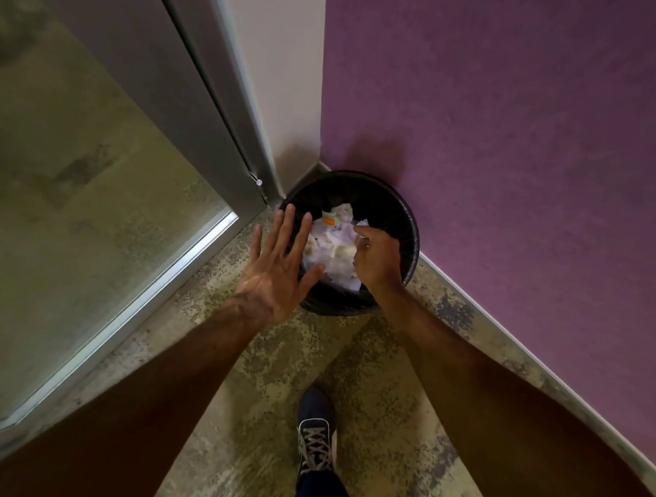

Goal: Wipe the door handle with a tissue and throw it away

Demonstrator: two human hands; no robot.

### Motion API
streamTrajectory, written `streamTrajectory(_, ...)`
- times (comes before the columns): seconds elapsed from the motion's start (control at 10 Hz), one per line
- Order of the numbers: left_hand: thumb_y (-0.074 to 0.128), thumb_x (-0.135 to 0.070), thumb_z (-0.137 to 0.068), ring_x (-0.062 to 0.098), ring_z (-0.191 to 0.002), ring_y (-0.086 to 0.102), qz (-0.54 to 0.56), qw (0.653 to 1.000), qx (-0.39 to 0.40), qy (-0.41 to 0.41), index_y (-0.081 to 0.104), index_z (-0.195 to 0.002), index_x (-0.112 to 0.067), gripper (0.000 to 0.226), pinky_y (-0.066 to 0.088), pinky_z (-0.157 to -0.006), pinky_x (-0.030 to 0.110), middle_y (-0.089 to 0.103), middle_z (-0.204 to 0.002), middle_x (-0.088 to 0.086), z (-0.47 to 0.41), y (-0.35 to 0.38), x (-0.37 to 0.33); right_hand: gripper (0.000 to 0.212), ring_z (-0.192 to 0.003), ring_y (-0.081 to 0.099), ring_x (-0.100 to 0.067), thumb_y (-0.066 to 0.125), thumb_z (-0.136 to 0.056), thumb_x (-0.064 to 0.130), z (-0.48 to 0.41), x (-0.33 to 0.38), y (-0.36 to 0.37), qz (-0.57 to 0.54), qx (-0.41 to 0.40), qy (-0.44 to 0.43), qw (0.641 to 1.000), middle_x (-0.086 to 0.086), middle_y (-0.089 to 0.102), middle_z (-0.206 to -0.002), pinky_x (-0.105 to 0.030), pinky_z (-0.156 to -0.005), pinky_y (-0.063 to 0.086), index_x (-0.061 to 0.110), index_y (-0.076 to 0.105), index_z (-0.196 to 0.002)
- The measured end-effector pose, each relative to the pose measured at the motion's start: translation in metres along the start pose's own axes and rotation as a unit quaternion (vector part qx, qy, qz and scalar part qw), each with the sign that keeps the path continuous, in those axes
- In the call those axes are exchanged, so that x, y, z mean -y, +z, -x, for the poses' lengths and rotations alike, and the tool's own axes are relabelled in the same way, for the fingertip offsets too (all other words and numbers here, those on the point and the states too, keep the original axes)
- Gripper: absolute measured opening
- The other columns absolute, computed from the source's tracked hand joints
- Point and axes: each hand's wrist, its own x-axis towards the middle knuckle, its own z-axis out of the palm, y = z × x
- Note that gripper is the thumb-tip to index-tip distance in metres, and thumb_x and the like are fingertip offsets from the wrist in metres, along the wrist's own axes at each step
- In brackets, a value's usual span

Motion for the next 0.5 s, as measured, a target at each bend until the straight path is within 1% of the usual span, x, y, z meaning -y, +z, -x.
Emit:
streamTrajectory(0.1,0.013,-0.067,-0.102,0.019,-0.153,-0.034,0.003,1.000,-0.008,-0.006,-0.036,-0.151,-0.030,0.079,-0.009,-0.130,0.051,-0.036,-0.166,0.003,0.007,-0.007,0.002,0.032,-0.112,0.064,-0.039,0.056,-0.092,-0.006,0.008,0.003,-0.008,0.020,0.002,0.008,1.000,-0.024,0.070,-0.119,-0.044,-0.095,0.051,-0.002,0.071,-0.120)
streamTrajectory(0.2,0.005,-0.069,-0.096,0.020,-0.154,-0.032,0.002,1.000,-0.018,-0.018,-0.034,-0.154,-0.028,0.080,-0.006,-0.130,0.053,-0.034,-0.167,0.004,0.021,-0.016,0.003,0.034,-0.116,0.062,-0.039,0.057,-0.092,-0.004,0.019,0.005,-0.018,0.018,0.000,0.003,1.000,-0.022,0.067,-0.124,-0.047,-0.098,0.050,0.000,0.068,-0.125)
streamTrajectory(0.3,-0.002,-0.070,-0.095,0.021,-0.155,-0.029,0.007,0.999,-0.032,-0.026,-0.029,-0.158,-0.027,0.081,-0.008,-0.130,0.052,-0.034,-0.166,0.004,0.042,-0.028,0.004,0.028,-0.111,0.063,-0.040,0.059,-0.093,-0.002,0.035,0.014,-0.032,0.018,-0.018,-0.032,0.999,-0.022,0.067,-0.118,-0.050,-0.093,0.052,-0.003,0.069,-0.119)
streamTrajectory(0.4,-0.008,-0.070,-0.094,0.022,-0.155,-0.029,-0.033,0.997,-0.051,-0.039,-0.029,-0.158,-0.025,0.081,-0.013,-0.129,0.050,-0.036,-0.165,0.005,0.067,-0.044,0.006,0.027,-0.110,0.064,-0.039,0.058,-0.097,0.010,0.057,0.030,-0.046,0.016,-0.050,-0.099,0.994,-0.020,0.069,-0.115,-0.049,-0.091,0.054,-0.002,0.071,-0.117)
streamTrajectory(0.5,-0.008,-0.067,-0.097,0.022,-0.156,-0.026,-0.047,0.991,-0.111,-0.060,-0.028,-0.158,-0.024,0.077,-0.019,-0.126,0.048,-0.031,-0.168,0.006,0.100,-0.058,0.004,0.042,-0.120,0.060,-0.036,0.048,-0.101,0.027,0.080,0.052,-0.058,0.030,-0.067,-0.165,0.984,-0.019,0.067,-0.126,-0.049,-0.099,0.051,-0.001,0.069,-0.125)
